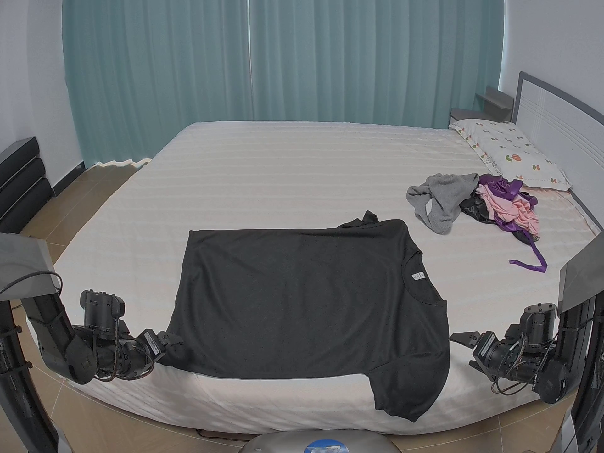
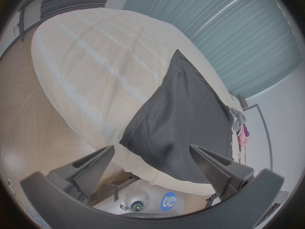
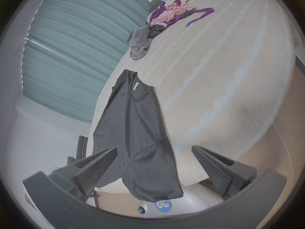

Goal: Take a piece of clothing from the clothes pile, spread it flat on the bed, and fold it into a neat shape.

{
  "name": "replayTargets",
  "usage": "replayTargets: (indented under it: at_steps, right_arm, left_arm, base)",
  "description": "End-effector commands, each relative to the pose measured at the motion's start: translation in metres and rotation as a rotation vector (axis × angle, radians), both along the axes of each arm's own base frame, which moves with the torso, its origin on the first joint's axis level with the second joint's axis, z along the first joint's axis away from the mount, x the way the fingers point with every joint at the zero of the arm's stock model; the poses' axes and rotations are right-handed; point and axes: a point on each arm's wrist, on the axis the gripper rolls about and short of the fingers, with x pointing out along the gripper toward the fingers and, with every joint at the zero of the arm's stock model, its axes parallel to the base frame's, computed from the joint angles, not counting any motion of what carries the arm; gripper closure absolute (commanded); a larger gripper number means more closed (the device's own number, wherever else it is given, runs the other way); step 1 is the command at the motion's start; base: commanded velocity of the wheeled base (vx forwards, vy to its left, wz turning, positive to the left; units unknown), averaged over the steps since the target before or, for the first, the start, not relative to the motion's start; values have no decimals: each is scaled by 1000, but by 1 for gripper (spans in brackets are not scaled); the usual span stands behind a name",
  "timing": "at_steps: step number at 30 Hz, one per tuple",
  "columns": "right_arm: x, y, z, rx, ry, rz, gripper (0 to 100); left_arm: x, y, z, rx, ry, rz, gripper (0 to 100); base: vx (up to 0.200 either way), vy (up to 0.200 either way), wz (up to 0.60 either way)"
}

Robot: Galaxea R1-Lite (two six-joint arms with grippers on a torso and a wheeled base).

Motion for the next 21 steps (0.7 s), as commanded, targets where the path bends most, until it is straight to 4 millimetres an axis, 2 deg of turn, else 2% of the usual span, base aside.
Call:
replayTargets:
  at_steps: [1,5,9,14,15,21]
  right_arm:
    - [1,0,1,2,-16,1,0]
    - [1,0,1,2,-15,1,0]
    - [1,0,1,2,-15,1,0]
    - [2,0,0,2,-15,1,0]
    - [2,0,1,2,-16,1,0]
    - [3,0,-5,-2,3,-3,0]
  left_arm:
    - [2,0,-14,20,46,0,0]
    - [4,0,-15,21,44,-1,0]
    - [17,0,-13,14,9,2,0]
    - [21,-2,-14,13,3,-1,0]
    - [20,-2,-14,15,6,-1,100]
    - [9,1,-16,19,39,6,100]
  base:
    - [0,0,0]
    - [0,0,0]
    - [0,0,0]
    - [0,0,0]
    - [0,0,0]
    - [0,0,0]
